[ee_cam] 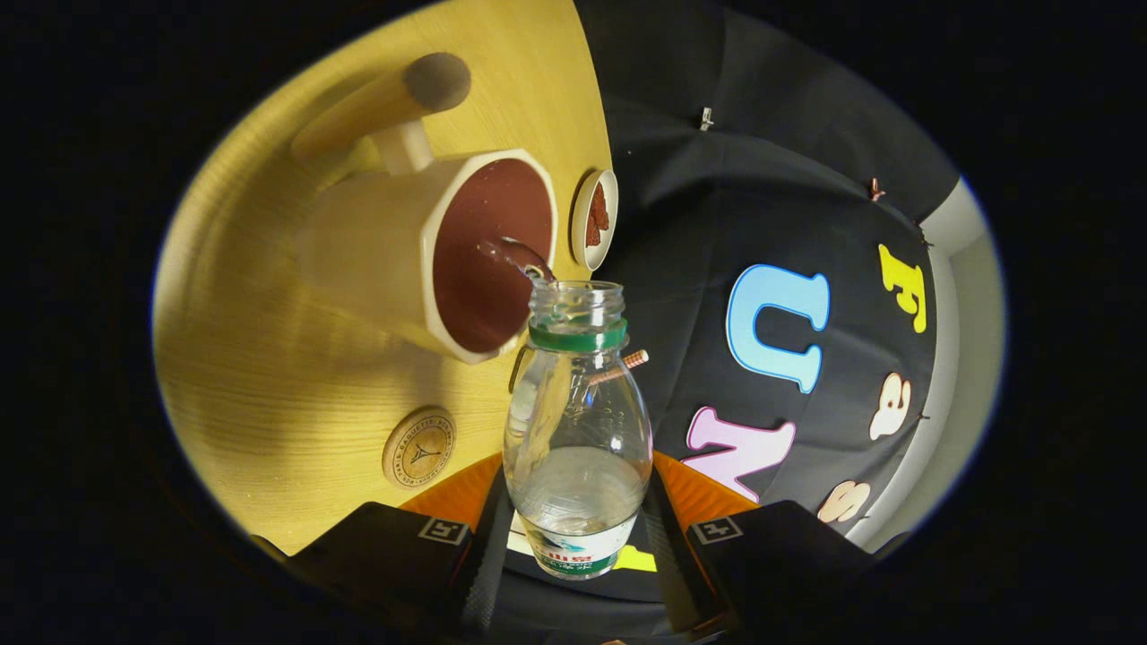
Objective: Take the bottle from table, then pour the juice into the cup, finally place the bottle on the coaster
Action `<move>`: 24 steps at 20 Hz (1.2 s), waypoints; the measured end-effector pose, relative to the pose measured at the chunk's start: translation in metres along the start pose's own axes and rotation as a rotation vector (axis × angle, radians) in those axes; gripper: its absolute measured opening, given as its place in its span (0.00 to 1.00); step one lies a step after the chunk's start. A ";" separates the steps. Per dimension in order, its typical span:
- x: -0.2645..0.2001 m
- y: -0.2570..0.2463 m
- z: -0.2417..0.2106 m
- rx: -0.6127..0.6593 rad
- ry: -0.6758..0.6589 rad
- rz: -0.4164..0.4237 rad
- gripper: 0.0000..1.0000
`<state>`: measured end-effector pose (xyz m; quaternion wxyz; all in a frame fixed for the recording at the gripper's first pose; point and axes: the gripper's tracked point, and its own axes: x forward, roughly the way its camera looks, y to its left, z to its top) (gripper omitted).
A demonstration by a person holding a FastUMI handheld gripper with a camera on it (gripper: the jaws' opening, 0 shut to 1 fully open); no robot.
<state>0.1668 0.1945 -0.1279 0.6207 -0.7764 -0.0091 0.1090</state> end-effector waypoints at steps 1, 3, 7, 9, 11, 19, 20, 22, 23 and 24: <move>0.000 0.001 -0.001 -0.008 0.000 0.000 0.74; 0.003 0.000 -0.003 -0.019 0.000 -0.001 0.74; -0.001 0.000 -0.004 -0.041 0.000 0.003 0.74; 0.002 0.001 -0.003 -0.049 -0.002 0.004 0.74; 0.003 0.001 -0.005 -0.058 -0.002 0.006 0.74; 0.006 0.001 -0.010 -0.093 0.005 0.019 0.74; 0.006 -0.001 -0.010 -0.102 0.003 0.015 0.74; 0.006 -0.006 -0.010 -0.114 0.000 0.008 0.74; 0.008 -0.007 -0.010 -0.121 -0.001 0.006 0.74; 0.009 -0.010 -0.010 -0.129 -0.004 0.005 0.74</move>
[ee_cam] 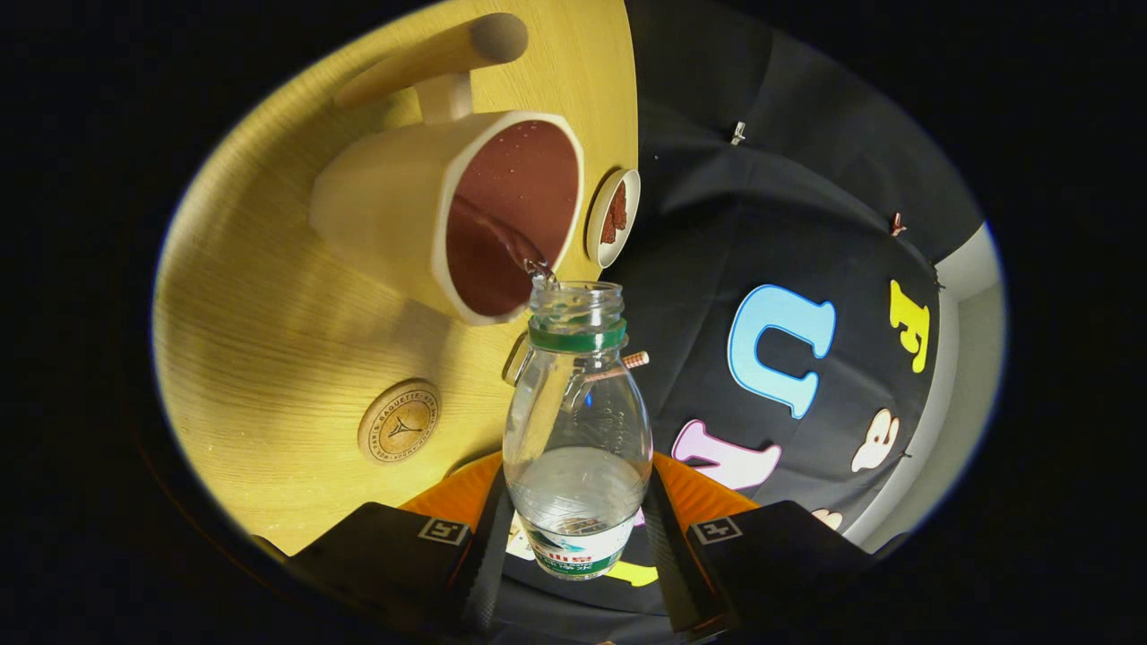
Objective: Take the bottle from table, then pour the juice into the cup, finally place the bottle on the coaster
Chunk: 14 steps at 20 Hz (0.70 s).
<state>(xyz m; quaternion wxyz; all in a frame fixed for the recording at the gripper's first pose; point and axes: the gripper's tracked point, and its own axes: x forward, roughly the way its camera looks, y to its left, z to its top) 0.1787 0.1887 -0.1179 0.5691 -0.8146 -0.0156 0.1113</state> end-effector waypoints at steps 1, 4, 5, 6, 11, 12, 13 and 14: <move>0.000 -0.003 0.001 -0.011 -0.005 -0.006 0.74; 0.002 -0.005 0.001 -0.047 -0.018 -0.012 0.74; 0.003 -0.006 -0.001 -0.056 -0.020 -0.011 0.74; 0.004 -0.008 -0.001 -0.063 -0.019 -0.011 0.74; 0.003 -0.007 0.001 -0.094 -0.035 -0.003 0.74; 0.003 -0.009 0.001 -0.099 -0.036 -0.001 0.74; 0.003 -0.010 0.002 -0.102 -0.038 0.000 0.74; 0.003 -0.009 0.003 -0.105 -0.043 0.001 0.74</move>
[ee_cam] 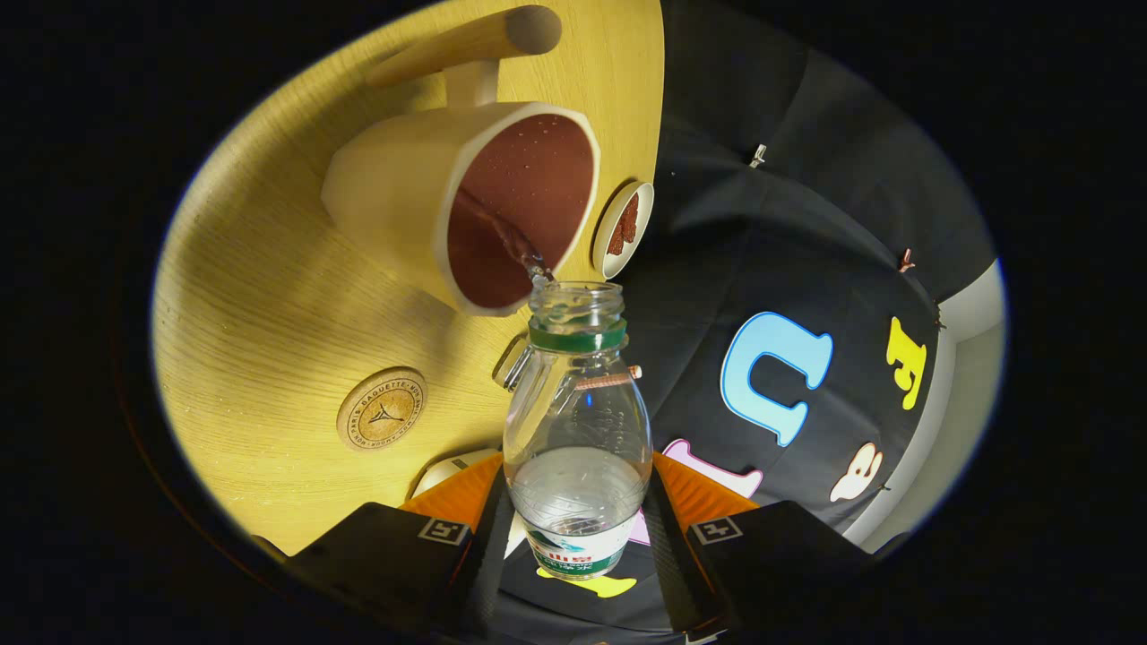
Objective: Take the bottle from table, then pour the juice into the cup, finally place the bottle on the coaster
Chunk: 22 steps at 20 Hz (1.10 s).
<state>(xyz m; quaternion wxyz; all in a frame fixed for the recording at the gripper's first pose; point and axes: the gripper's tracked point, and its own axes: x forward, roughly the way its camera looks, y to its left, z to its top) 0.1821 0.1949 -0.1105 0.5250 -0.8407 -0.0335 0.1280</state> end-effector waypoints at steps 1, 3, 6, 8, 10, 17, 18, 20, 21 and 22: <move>-0.001 0.000 0.001 -0.007 -0.006 -0.002 0.74; -0.001 -0.001 0.005 -0.030 -0.017 -0.010 0.74; 0.004 -0.003 0.004 -0.063 -0.022 -0.017 0.74; 0.005 -0.004 0.003 -0.083 -0.023 -0.019 0.74; 0.005 -0.004 0.004 -0.095 -0.030 -0.022 0.74; 0.003 -0.013 0.016 -0.193 -0.093 -0.060 0.74; 0.003 -0.015 0.018 -0.206 -0.101 -0.063 0.74; 0.005 -0.019 0.021 -0.228 -0.111 -0.071 0.74; 0.006 -0.022 0.023 -0.236 -0.114 -0.072 0.74; 0.007 -0.022 0.023 -0.241 -0.117 -0.072 0.74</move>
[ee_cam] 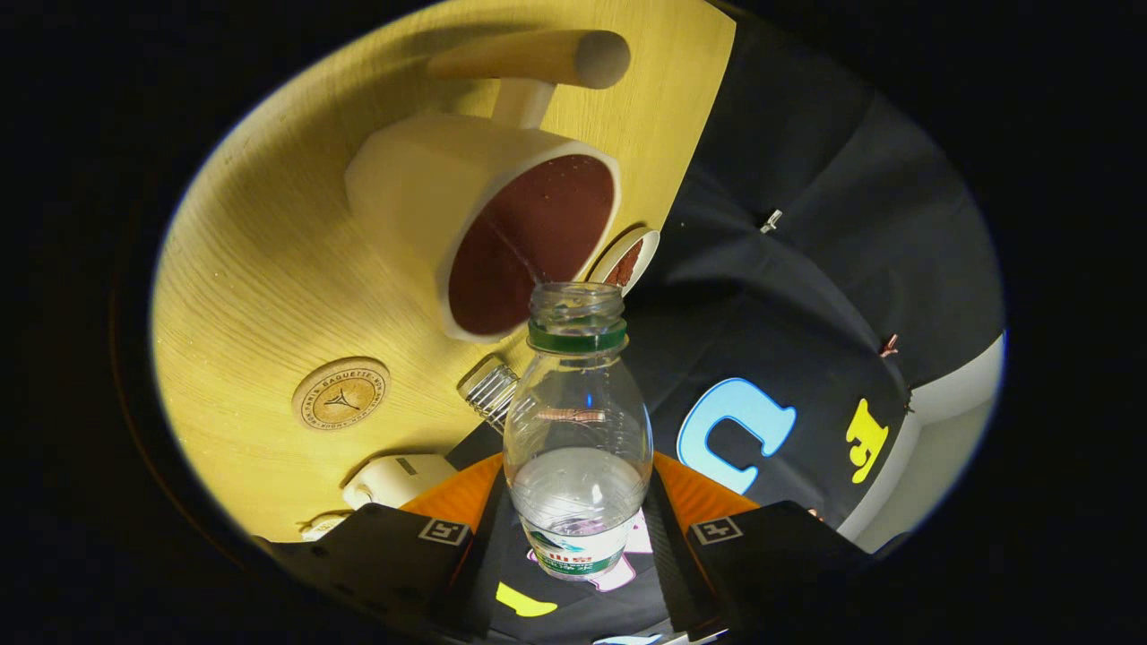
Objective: Take the bottle from table, then pour the juice into the cup, finally place the bottle on the coaster
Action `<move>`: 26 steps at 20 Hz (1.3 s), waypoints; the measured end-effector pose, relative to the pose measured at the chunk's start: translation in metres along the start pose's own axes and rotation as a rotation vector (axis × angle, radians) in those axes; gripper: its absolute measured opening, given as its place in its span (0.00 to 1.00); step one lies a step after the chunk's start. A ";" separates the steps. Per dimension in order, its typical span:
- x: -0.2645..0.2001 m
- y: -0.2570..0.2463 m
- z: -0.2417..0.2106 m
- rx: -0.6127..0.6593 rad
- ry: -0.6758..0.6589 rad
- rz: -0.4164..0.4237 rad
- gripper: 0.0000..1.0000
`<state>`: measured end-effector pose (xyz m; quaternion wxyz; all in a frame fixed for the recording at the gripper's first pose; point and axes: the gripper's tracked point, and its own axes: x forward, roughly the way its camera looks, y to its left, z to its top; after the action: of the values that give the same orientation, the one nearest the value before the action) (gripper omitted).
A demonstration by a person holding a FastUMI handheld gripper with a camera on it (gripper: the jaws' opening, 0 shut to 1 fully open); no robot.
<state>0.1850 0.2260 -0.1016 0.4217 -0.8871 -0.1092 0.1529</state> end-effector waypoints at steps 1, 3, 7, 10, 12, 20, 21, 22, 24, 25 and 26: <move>0.000 0.000 -0.001 -0.005 -0.002 -0.001 0.74; -0.001 0.000 -0.001 -0.017 -0.006 0.000 0.74; -0.002 0.001 -0.001 -0.028 -0.006 0.004 0.74; -0.002 0.002 -0.003 -0.024 0.000 0.011 0.74; -0.002 0.002 -0.005 -0.023 0.004 0.013 0.74; -0.005 0.004 -0.004 -0.028 0.003 0.020 0.74; -0.006 0.003 -0.004 -0.028 0.003 0.020 0.74; -0.006 0.003 -0.003 -0.028 0.003 0.021 0.74; -0.005 0.004 -0.003 -0.028 0.001 0.023 0.74; -0.006 0.003 -0.002 -0.028 -0.001 0.022 0.74; -0.005 0.003 -0.002 -0.025 -0.002 0.022 0.74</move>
<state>0.1812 0.2207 -0.1017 0.4085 -0.8933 -0.1019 0.1571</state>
